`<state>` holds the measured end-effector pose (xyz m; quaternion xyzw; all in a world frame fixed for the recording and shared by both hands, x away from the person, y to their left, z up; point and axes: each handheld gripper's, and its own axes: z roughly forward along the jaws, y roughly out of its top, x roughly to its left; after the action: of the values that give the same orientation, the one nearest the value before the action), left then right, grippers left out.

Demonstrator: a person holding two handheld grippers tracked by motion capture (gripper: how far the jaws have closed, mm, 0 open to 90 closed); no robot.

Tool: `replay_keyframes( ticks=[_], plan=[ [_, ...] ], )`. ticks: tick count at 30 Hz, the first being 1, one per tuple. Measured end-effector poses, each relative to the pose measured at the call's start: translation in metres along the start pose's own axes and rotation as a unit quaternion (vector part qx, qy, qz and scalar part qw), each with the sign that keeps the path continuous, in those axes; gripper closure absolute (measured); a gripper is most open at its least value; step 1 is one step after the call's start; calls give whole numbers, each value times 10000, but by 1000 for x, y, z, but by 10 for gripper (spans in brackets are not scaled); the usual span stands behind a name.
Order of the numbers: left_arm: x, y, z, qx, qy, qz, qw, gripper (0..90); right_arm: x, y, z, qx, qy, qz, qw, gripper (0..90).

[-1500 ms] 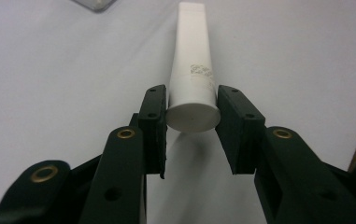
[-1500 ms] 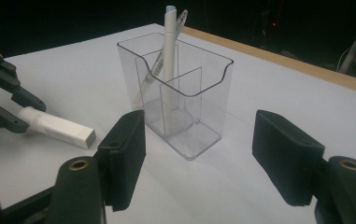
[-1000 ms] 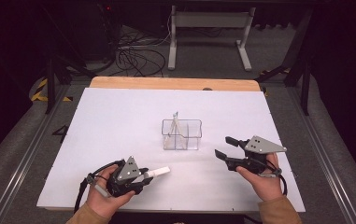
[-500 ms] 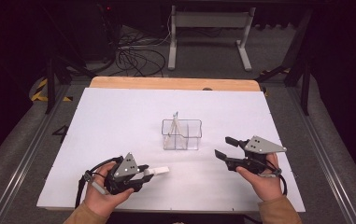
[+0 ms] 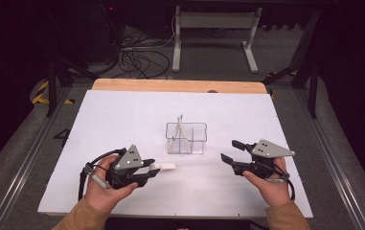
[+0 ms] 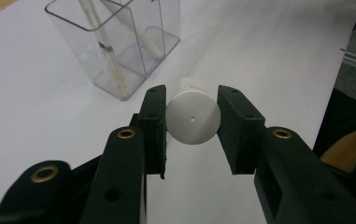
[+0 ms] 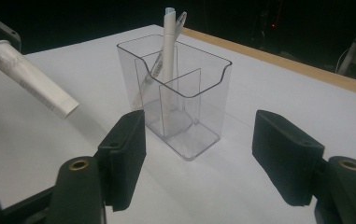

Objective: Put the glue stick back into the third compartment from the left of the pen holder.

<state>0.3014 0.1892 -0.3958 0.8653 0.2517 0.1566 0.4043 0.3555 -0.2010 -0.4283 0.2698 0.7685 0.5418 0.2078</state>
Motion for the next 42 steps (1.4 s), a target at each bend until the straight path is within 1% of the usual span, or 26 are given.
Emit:
replay_keyframes(
  ticks=[8, 12, 15, 18, 24, 25, 28, 32, 42],
  plan=[
    [5, 15, -6, -169, 12, 15, 9999, 647, 0, 0, 0, 5, 0, -8, 10000, 358],
    [5, 19, -6, -205, 18, 53, 9998, 647, 0, 0, -1, -4, -6, -10, 10000, 358],
    [6, 22, -7, -267, -7, 9, 9996, 647, 0, 0, -1, -3, -8, -8, 10000, 358],
    [6, 25, -8, -285, -19, 7, 9996, 647, 0, 0, -1, -1, -5, -7, 10000, 358],
    [7, 32, -8, -367, -21, 54, 9993, 647, 0, 1, -1, -11, -6, -12, 10000, 358],
    [8, 36, -8, -399, -33, 73, 9992, 647, 0, 1, -2, -9, -8, -8, 10000, 358],
    [9, 39, -8, -427, -33, 90, 9990, 647, 0, 1, -2, -11, -13, -5, 10000, 358],
    [11, 47, -5, -489, -94, 61, 9987, 647, -1, 1, -3, -22, -22, -2, 10000, 357],
    [15, 72, 3, -592, -19, 170, 9981, 647, 0, 2, -3, -23, -11, 1, 10000, 355]
  ],
)
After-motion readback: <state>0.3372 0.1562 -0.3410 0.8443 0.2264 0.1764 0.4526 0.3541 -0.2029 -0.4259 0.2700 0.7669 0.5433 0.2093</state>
